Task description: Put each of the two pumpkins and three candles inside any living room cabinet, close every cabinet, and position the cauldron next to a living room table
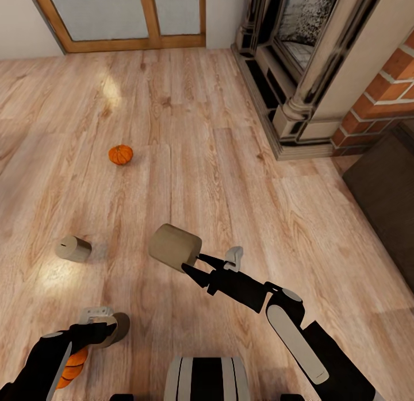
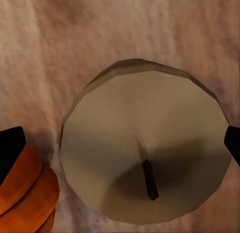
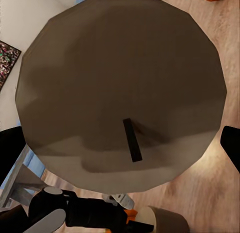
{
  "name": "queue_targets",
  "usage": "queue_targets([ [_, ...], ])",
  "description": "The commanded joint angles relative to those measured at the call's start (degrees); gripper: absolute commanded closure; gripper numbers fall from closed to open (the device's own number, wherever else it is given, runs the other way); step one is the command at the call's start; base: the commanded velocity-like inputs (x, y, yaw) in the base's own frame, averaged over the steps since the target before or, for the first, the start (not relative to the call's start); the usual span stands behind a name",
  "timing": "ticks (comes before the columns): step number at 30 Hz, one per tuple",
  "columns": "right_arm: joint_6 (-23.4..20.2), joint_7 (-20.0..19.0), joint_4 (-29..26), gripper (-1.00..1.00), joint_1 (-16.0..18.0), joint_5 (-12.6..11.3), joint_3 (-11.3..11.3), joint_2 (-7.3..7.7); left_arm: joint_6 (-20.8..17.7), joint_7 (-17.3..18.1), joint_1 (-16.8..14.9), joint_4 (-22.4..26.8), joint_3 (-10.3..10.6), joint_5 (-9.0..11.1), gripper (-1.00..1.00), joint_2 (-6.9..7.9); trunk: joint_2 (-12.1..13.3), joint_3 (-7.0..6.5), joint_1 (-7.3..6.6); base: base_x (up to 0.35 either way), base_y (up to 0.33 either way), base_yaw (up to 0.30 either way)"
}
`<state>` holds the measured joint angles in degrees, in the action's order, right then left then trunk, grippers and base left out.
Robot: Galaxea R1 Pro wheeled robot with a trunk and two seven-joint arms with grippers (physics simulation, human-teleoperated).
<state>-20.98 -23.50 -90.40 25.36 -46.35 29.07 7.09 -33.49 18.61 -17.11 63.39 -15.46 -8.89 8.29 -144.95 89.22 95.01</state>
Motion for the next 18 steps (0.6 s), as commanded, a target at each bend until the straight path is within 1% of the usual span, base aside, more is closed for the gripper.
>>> queue_targets([
  [1,-0.4,-0.1,0.0,1.00,0.0,-0.8,0.0,0.04,-0.2,0.5,0.0,0.1,-0.1,-0.6,-1.00,-0.03,0.0,0.04,-0.01,0.000,0.000,0.000],
  [4,-0.4,-0.1,0.0,1.00,0.0,-0.8,0.0,0.03,-0.2,0.5,0.0,0.1,-0.1,-0.6,-1.00,-0.03,0.0,0.04,-0.01,0.000,0.000,0.000],
  [9,-0.4,0.0,0.0,1.00,0.0,-0.8,0.0,0.03,-0.2,0.6,0.0,0.1,-0.2,-0.6,-1.00,-0.03,-0.1,1.15,0.12,0.000,0.000,0.000],
  [18,-0.4,0.0,0.0,1.00,0.0,-0.7,0.0,0.03,-0.2,0.9,0.0,0.1,-0.2,-0.5,-1.00,0.01,-0.1,1.15,0.12,0.000,0.000,0.000],
])
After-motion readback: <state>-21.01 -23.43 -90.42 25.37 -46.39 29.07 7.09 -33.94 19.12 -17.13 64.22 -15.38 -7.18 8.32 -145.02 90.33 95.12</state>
